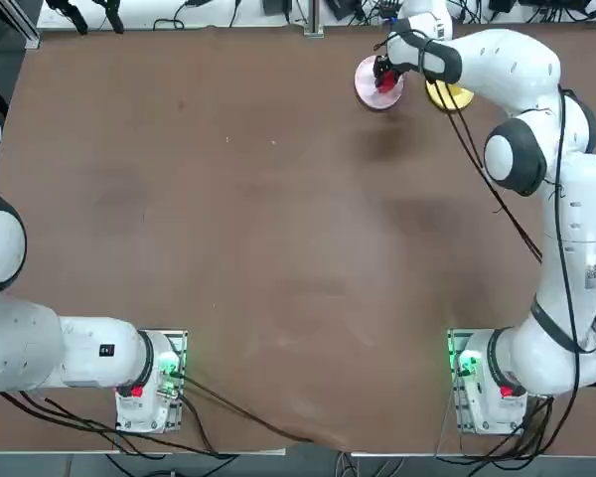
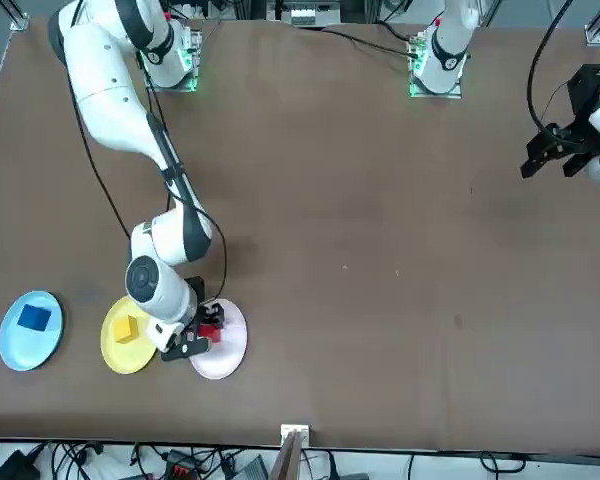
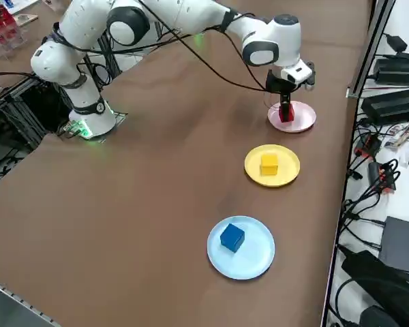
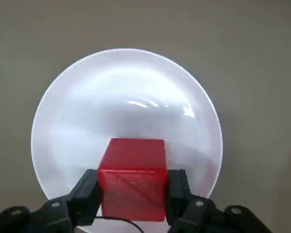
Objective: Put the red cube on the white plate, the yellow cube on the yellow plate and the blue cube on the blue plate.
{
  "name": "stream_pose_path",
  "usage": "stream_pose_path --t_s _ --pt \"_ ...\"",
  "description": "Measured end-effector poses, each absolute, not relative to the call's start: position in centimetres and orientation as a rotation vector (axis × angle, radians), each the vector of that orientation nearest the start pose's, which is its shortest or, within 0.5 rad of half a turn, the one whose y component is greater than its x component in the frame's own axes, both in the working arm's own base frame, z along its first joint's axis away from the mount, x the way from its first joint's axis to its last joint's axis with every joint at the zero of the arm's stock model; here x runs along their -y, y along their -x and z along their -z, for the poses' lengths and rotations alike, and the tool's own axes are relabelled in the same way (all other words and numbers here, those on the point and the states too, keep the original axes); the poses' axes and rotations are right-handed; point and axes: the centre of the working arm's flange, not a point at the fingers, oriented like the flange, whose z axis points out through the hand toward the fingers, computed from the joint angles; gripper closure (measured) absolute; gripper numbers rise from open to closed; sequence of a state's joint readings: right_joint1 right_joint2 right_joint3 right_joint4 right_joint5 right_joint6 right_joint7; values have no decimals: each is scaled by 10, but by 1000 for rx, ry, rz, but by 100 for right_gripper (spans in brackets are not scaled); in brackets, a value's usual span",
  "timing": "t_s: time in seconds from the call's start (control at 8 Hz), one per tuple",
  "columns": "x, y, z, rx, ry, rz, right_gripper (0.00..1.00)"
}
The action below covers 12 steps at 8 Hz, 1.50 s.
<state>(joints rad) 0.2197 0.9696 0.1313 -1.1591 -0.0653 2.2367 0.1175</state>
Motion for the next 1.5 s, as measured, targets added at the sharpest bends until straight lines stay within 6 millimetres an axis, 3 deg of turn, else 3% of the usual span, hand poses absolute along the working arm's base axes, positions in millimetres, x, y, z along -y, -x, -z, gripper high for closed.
stream_pose_path --t_s 0.12,0.38,0.62,0.75,1.12,1.25,1.5 --pt "-236 -740 -216 320 3045 157 31" --pt "-236 -744 -223 355 3066 195 1" --pt "-233 -747 -254 402 3120 182 0" --pt "-225 -746 -290 387 3141 142 0" --pt "-172 -729 -440 255 3173 110 0" --pt "-138 -719 -480 170 3171 69 0" --pt "-51 -693 -547 -19 3139 -9 0"
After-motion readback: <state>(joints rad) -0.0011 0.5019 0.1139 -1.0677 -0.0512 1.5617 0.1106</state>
